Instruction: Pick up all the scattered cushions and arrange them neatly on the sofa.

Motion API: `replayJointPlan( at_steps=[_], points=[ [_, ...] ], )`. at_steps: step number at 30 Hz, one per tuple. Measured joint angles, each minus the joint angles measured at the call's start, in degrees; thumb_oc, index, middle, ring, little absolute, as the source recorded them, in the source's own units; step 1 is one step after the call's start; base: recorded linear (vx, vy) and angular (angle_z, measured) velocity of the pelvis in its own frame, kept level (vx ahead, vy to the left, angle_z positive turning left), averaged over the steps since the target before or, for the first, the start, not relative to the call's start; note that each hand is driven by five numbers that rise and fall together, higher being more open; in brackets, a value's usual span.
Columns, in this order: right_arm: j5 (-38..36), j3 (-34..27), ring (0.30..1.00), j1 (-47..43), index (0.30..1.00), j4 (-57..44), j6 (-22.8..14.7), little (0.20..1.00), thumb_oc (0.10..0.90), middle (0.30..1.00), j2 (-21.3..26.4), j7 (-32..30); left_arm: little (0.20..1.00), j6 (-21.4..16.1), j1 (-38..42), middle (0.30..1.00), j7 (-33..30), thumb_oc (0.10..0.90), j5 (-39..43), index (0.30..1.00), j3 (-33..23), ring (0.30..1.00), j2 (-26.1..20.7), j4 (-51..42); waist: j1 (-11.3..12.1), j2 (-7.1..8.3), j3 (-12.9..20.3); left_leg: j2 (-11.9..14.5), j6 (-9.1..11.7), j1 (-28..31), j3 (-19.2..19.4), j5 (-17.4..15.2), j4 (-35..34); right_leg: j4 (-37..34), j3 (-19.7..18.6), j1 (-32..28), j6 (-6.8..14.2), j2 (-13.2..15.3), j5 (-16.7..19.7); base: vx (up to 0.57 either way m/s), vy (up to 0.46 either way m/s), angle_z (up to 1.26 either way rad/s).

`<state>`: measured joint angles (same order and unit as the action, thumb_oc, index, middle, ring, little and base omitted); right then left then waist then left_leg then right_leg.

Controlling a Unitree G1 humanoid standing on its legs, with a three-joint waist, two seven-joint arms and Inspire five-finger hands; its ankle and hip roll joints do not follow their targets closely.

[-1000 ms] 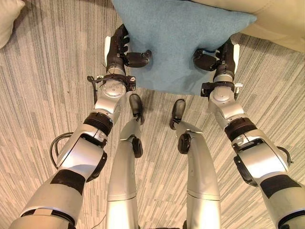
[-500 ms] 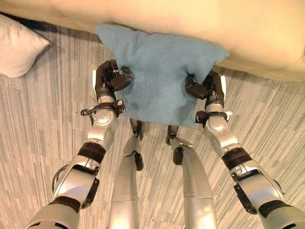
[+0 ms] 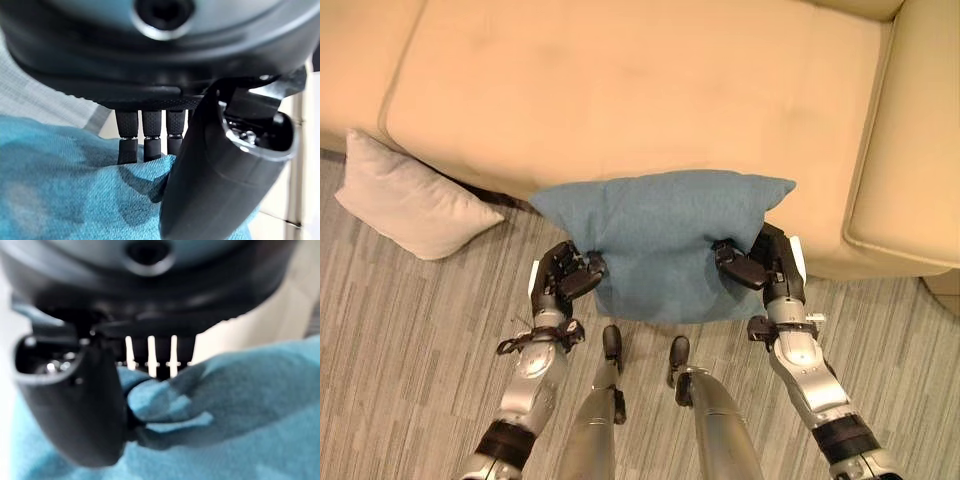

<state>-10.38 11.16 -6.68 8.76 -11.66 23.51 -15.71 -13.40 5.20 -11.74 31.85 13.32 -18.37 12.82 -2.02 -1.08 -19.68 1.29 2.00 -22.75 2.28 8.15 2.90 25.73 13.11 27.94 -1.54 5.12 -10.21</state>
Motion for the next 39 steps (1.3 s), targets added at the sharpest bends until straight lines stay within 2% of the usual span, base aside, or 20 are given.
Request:
replayJointPlan(
  at_steps=[10,14,15,18,20,21,22,25,26,27,28,29,30,31,32,33,35,37,38,39],
  points=[
    [0.37,-2.09,0.300,8.80,0.300,-0.43,0.73,0.300,0.400,0.300,0.14,5.52,0.300,1.32,-5.92,0.300,2.47,0.400,-1.56,0.300,1.26,0.300,0.58,0.63,0.73,-0.33,2.86,-0.12,0.12,10.46,-0.97,-0.79,-0.09,-4.13,0.83,-13.00,0.51,-0.21,-1.29,0.15,0.010,0.06],
    [0.31,-2.67,0.300,10.39,0.300,-0.42,0.94,0.300,0.400,0.300,-0.15,5.54,0.300,1.35,-6.88,0.300,2.57,0.400,-2.34,0.300,2.29,0.300,1.06,1.05,1.20,-0.01,5.71,-0.08,0.46,9.58,0.20,-3.05,2.70,-4.89,-0.02,-13.46,0.50,-0.44,-1.46,0.17,0.081,-0.05],
    [0.32,-3.12,0.300,10.40,0.300,-0.28,1.54,0.300,0.400,0.300,-1.22,5.34,0.300,1.43,-6.29,0.300,2.61,0.400,-2.71,0.300,2.33,0.300,1.22,2.12,1.55,1.14,5.74,-0.68,1.89,5.38,0.48,-4.92,9.13,-8.07,-1.42,-15.02,-1.31,-0.17,-0.06,0.28,0.129,-0.19],
    [0.83,-2.41,0.300,10.80,0.300,-0.29,3.36,0.300,0.400,0.300,-1.77,5.62,0.300,3.10,-8.36,0.300,2.57,0.400,-2.78,0.300,2.15,0.300,1.26,2.86,3.79,1.04,6.04,-0.22,1.38,8.13,0.24,-4.41,-0.92,-16.68,-3.19,-22.19,0.82,-1.15,3.28,0.26,0.146,-0.42],
    [1.11,-1.99,0.300,12.54,0.300,-0.58,3.36,0.300,0.400,0.300,-1.48,5.73,0.300,3.51,-10.65,0.300,2.70,0.400,-2.79,0.300,2.67,0.300,1.44,2.86,3.49,-0.22,7.98,1.02,1.41,9.39,0.22,-4.38,-1.05,-17.91,-3.95,-25.64,2.12,-1.81,2.42,0.19,0.140,-0.41],
    [1.13,-1.82,0.300,13.32,0.300,-0.58,3.43,0.300,0.400,0.300,-1.49,5.80,0.300,3.67,-11.79,0.300,2.79,0.400,-2.79,0.300,2.86,0.300,1.52,2.86,3.40,-0.56,9.56,1.06,0.48,9.89,0.43,-3.05,-1.19,-17.82,-4.68,-26.09,3.12,-1.71,1.70,0.17,0.168,-0.39],
    [1.17,-1.58,0.300,13.98,0.300,-0.60,3.45,0.300,0.400,0.300,-1.70,5.82,0.300,3.72,-12.63,0.300,2.98,0.400,-2.84,0.300,2.94,0.300,1.36,2.79,3.08,-0.37,10.85,0.46,-1.91,10.41,1.20,-0.28,-1.40,-17.71,-5.70,-25.92,4.23,-1.18,1.21,0.20,0.222,-0.47],
    [1.70,-0.29,0.300,14.35,0.300,-0.64,4.03,0.300,0.400,0.300,-3.39,6.51,0.300,4.21,-13.38,0.300,3.17,0.400,-3.81,0.300,2.07,0.300,-0.85,2.73,3.02,3.29,12.96,-3.34,-4.72,13.42,5.48,-1.47,-3.64,-17.43,-7.18,-26.76,7.36,3.58,1.23,0.09,0.173,-0.46],
    [1.70,-0.29,0.300,14.35,0.300,-0.64,4.03,0.300,0.400,0.300,-3.39,6.51,0.300,4.21,-13.38,0.300,3.17,0.400,-3.81,0.300,2.07,0.300,-0.85,2.73,3.02,3.29,12.96,-3.34,-4.72,13.42,5.48,-1.47,-3.64,-17.43,-7.18,-26.76,7.36,3.58,1.23,0.04,0.117,-0.43],
    [2.42,-0.22,0.300,13.78,0.300,-0.64,4.11,0.300,0.400,0.300,-4.05,6.96,0.300,4.52,-11.54,0.300,3.18,0.400,-3.93,0.300,1.70,0.300,-2.10,2.76,3.60,3.01,12.67,-4.15,-5.72,14.41,5.87,-2.17,-3.55,-10.14,-7.30,-23.69,9.42,4.98,2.39,0.02,0.165,-0.17],
    [2.69,0.05,0.300,14.03,0.300,-0.60,4.74,0.300,0.400,0.300,-4.02,7.00,0.300,4.59,-10.68,0.300,3.19,0.400,-3.96,0.300,1.68,0.300,-2.34,2.76,3.75,2.24,11.76,-4.02,-6.30,17.16,5.04,-2.55,-3.64,-1.41,-7.18,-21.22,12.25,5.73,0.77,0.06,0.149,-0.12],
    [2.71,0.87,0.300,14.17,0.300,-0.72,4.74,0.300,0.400,0.300,-4.75,7.02,0.300,4.48,-10.54,0.300,3.19,0.400,-3.94,0.300,1.54,0.300,-2.83,2.66,3.69,2.59,11.66,-4.53,-7.53,18.22,5.10,-3.49,-3.02,-0.12,-7.57,-19.91,12.56,5.71,3.80,0.12,0.139,-0.22],
    [2.81,1.13,0.300,11.71,0.300,-0.67,4.61,0.300,0.400,0.300,-5.40,6.97,0.300,3.61,-10.78,0.300,3.15,0.400,-3.94,0.300,0.09,0.300,-3.19,2.45,4.55,1.75,10.12,-3.52,-7.89,18.76,7.00,-7.03,-1.98,12.31,-8.52,-12.83,14.11,6.89,4.31,0.22,-0.010,-0.45],
    [2.88,2.10,0.300,10.56,0.300,-0.82,4.59,0.300,0.400,0.300,-6.09,7.09,0.300,3.87,-10.97,0.300,3.03,0.400,-3.93,0.300,-0.58,0.300,-3.09,2.90,4.00,1.48,8.95,-4.23,-8.50,19.19,7.82,-7.56,-2.39,13.92,-7.51,-8.28,13.14,8.88,2.62,0.22,-0.079,-0.55],
    [2.89,2.08,0.300,10.75,0.300,-0.73,4.67,0.300,0.400,0.300,-5.77,7.41,0.300,4.05,-11.27,0.300,3.04,0.400,-3.96,0.300,-0.53,0.300,-3.20,2.91,3.80,1.34,8.82,-4.48,-8.29,19.89,7.93,-7.36,-3.43,8.98,-5.94,-7.91,12.10,9.39,2.24,0.24,-0.118,-0.21],
    [2.90,2.13,0.300,10.88,0.300,-0.59,4.89,0.300,0.400,0.300,-4.76,8.02,0.300,4.08,-11.64,0.300,3.07,0.400,-3.94,0.300,-0.58,0.300,-2.91,2.90,3.54,1.68,8.76,-4.46,-6.88,20.38,7.78,-6.97,-5.20,-6.81,-5.32,-7.69,10.99,6.93,3.46,0.30,-0.214,-0.03],
    [2.90,1.99,0.300,11.60,0.300,-0.11,4.98,0.300,0.400,0.300,-4.06,7.95,0.300,4.85,-11.96,0.300,3.09,0.400,-3.97,0.300,-0.70,0.300,-1.94,3.38,2.32,2.67,8.36,-4.81,-4.30,22.05,6.17,-7.03,-6.30,-21.02,-5.60,-9.41,7.98,3.09,10.65,0.26,-0.239,0.53],
    [2.90,1.16,0.300,14.43,0.300,0.14,5.09,0.300,0.400,0.300,-3.76,7.91,0.300,4.97,-14.07,0.300,3.28,0.400,-3.97,0.300,0.00,0.300,0.20,3.97,1.24,2.22,8.62,-3.54,-2.40,25.49,3.11,-8.23,-6.32,-25.67,-6.64,-15.55,5.26,0.78,18.77,0.16,-0.260,0.75],
    [2.90,1.10,0.300,14.61,0.300,0.27,5.08,0.300,0.400,0.300,-3.24,7.93,0.300,4.98,-14.50,0.300,3.52,0.400,-3.97,0.300,0.06,0.300,0.90,4.13,1.42,2.00,8.72,-2.42,-1.64,26.06,2.62,-8.51,-6.17,-26.74,-5.56,-16.95,3.26,-0.20,20.64,0.12,-0.264,0.51],
    [2.90,0.61,0.300,14.65,0.300,0.54,5.09,0.300,0.400,0.300,-2.68,7.95,0.300,5.04,-14.17,0.300,3.54,0.400,-3.95,0.300,0.25,0.300,1.67,4.47,1.19,1.61,8.75,-1.37,-0.59,24.94,1.00,-8.81,-3.90,-28.17,-3.47,-18.41,2.94,-0.89,20.30,0.06,-0.150,0.67]
  ],
)
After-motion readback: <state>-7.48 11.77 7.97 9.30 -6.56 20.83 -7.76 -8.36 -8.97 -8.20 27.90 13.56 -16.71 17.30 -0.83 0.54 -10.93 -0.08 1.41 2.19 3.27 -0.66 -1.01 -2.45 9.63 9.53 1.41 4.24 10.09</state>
